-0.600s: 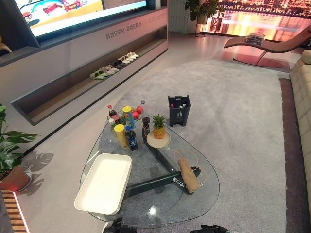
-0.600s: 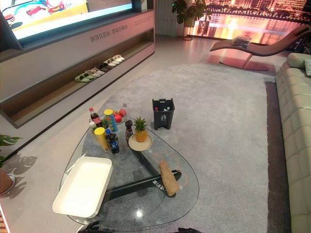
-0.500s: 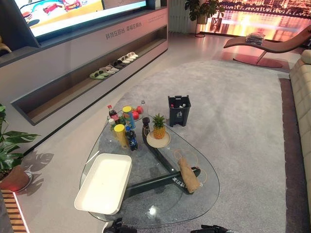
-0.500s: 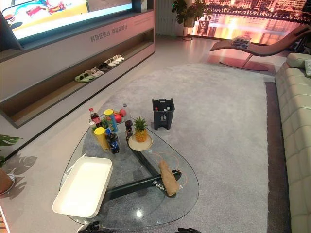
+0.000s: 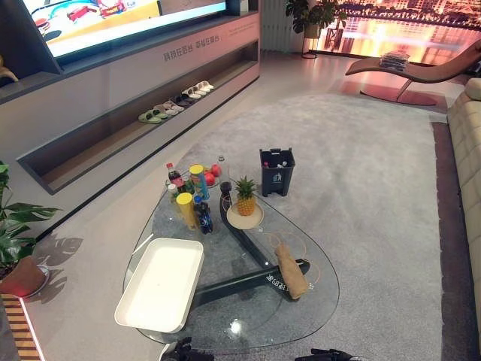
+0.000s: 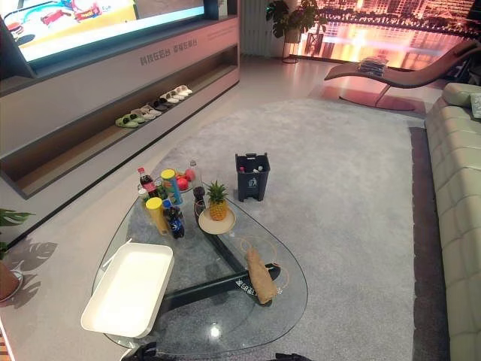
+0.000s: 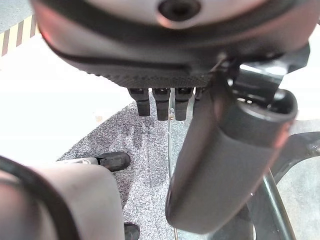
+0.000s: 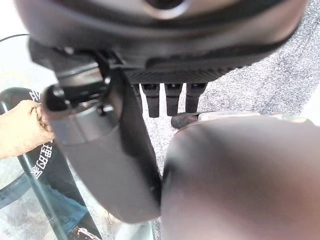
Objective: Wipe the table with a cloth and put it in the basket.
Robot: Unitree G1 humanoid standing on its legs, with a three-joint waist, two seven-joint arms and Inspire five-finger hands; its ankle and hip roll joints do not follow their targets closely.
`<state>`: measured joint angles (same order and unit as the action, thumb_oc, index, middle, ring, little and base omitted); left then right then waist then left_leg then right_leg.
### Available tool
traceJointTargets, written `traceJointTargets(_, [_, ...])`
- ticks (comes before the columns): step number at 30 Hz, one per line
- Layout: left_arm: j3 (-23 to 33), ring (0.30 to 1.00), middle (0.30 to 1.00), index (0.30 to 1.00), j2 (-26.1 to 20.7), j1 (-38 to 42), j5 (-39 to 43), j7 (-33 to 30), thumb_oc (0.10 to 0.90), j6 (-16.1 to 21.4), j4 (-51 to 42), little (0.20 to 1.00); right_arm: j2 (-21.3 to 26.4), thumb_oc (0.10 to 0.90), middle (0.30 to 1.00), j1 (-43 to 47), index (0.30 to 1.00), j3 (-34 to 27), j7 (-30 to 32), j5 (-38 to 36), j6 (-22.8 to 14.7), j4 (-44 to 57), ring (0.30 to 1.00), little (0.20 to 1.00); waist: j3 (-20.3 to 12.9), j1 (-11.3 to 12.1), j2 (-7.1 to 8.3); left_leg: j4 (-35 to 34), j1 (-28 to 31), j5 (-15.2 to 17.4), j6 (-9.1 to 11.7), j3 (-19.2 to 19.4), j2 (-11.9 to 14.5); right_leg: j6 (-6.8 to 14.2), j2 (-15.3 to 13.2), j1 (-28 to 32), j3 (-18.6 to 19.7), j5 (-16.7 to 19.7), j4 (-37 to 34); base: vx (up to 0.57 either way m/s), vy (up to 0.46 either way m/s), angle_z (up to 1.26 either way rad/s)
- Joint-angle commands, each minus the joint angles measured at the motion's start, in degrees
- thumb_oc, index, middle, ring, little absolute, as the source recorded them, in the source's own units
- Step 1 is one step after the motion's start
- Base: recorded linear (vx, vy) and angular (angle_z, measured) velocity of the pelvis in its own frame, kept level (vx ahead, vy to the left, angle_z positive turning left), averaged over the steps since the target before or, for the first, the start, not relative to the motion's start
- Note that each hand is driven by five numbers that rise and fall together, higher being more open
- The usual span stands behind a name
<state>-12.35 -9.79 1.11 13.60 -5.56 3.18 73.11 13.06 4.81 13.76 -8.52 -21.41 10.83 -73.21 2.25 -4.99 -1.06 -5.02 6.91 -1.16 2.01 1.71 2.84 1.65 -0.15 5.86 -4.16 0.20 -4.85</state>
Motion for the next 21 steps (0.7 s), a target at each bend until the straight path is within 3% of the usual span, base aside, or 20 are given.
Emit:
traceJointTargets(1, [0.2,0.900,0.900,0.900,0.0,3.7,-0.2,-0.8,0.800,2.0,1.4,0.900,-0.4,0.800,0.900,0.7,0.900,2.9,0.9,2.8,0.4,-3.1,0.900,0.900,0.4,-0.4,0.00,1.0,-1.4,3.9,-1.0,5.4,-3.1,4.4,-3.0,-1.0,-5.8,-3.9,4.6,0.00,0.000,0.00])
traceJointTargets(5, [0.1,0.900,0.900,0.900,0.0,3.7,-0.4,-0.9,0.800,1.5,1.1,0.900,-0.3,0.800,0.900,0.8,0.900,3.2,2.0,2.9,-1.7,-2.8,0.900,0.900,0.5,-0.4,-0.06,1.1,-1.4,3.9,-1.0,5.4,-3.1,4.4,-3.1,-1.1,-5.7,-3.9,4.8,0.00,0.000,0.00])
traceJointTargets(11, [0.0,0.900,0.900,0.900,-0.3,3.8,-0.3,-1.1,0.800,0.2,0.2,0.900,0.6,0.800,0.900,2.1,0.900,3.9,7.0,4.0,-11.9,0.6,0.900,0.900,0.7,-0.1,-0.10,1.5,-1.5,4.0,-1.0,4.9,-3.2,4.5,-3.1,-1.3,-5.6,-3.8,5.2,0.00,0.000,0.00])
traceJointTargets(14, [0.6,0.900,0.900,0.900,-1.3,3.3,-1.1,-1.0,0.800,-1.3,-2.0,0.900,2.8,0.800,0.900,3.4,0.900,4.7,7.6,5.1,-14.9,7.1,0.900,0.900,1.3,0.4,0.20,2.8,-2.4,4.3,-1.0,4.8,-3.0,4.8,-3.7,-2.2,-6.1,-3.7,6.0,0.00,-0.011,-0.01])
traceJointTargets(17, [0.2,0.900,0.900,0.900,-1.9,3.1,-0.8,-1.0,0.800,-2.8,-3.8,0.900,3.9,0.800,0.900,3.8,0.900,5.2,9.5,4.7,-15.2,12.5,0.900,0.900,1.9,0.5,0.15,3.6,-2.8,4.7,-1.3,4.7,-3.1,4.8,-4.0,-2.5,-6.4,-3.9,6.5,0.00,0.000,0.00])
traceJointTargets(21, [0.3,0.900,0.900,0.900,-3.0,1.5,-0.9,-1.3,0.800,-5.8,-8.5,0.900,6.0,0.800,0.900,3.3,0.900,5.1,16.4,4.1,-11.1,27.3,0.900,0.900,2.8,0.3,0.19,5.8,-3.9,5.4,-1.6,4.6,-3.1,4.5,-4.6,-3.6,-6.5,-4.2,7.9,0.04,0.006,0.00])
